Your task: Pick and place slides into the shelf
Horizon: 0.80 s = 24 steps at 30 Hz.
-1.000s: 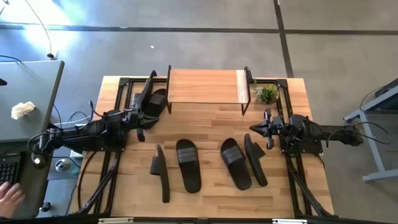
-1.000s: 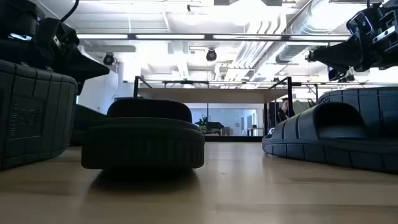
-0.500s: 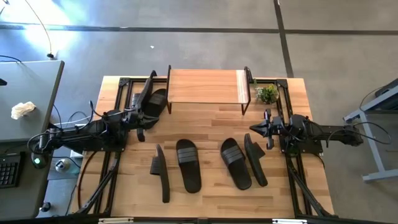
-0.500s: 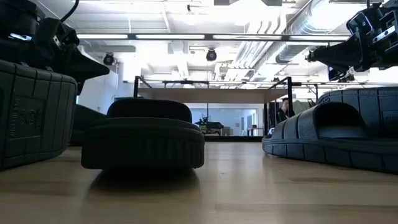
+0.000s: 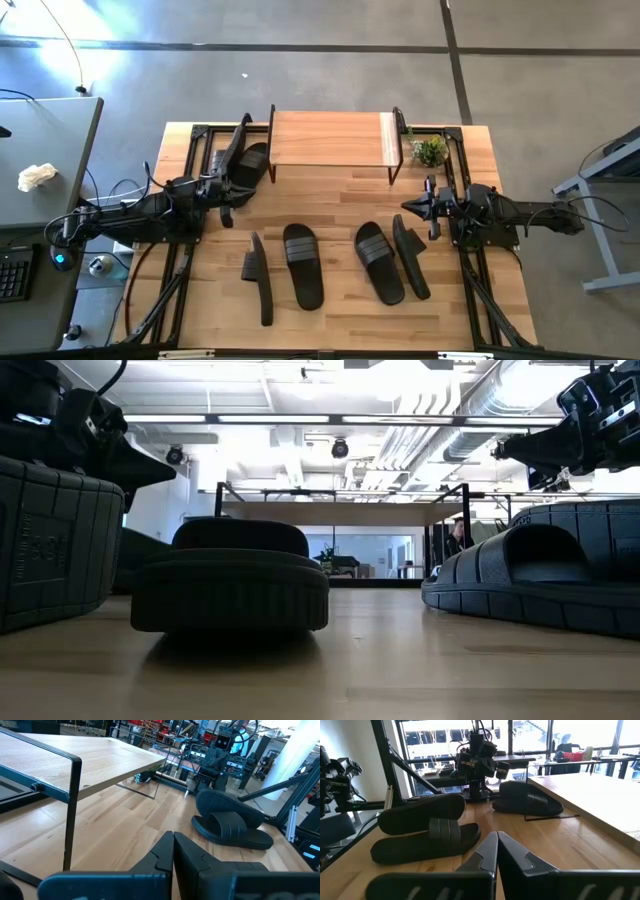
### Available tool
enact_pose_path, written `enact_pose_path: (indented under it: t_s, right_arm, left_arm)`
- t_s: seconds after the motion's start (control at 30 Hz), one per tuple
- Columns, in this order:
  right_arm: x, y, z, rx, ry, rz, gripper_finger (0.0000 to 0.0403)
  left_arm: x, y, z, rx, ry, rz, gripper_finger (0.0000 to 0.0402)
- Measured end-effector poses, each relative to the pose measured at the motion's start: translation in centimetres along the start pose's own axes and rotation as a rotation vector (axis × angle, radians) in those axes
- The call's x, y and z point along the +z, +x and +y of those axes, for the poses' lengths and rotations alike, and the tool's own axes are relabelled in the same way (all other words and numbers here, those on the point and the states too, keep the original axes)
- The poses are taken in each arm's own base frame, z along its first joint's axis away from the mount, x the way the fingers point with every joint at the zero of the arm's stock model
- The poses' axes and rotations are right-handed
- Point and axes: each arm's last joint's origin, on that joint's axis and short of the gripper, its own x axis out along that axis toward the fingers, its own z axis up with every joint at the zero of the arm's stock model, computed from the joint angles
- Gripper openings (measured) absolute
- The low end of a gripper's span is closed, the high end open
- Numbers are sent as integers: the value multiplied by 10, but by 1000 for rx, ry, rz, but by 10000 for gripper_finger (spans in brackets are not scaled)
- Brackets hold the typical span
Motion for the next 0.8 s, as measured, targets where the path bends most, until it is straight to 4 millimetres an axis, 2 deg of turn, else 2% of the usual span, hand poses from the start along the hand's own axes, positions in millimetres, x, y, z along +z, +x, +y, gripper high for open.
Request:
enact_pose_path:
  t_s: [0.73,0.8]
  right_arm:
    - [1,0,-1,-35,-3,-7,0]
    - [1,0,-1,-35,-2,-7,0]
  left_arm:
    - [0,0,0,0,31,0,1]
    - [0,0,0,-2,-21,-1,1]
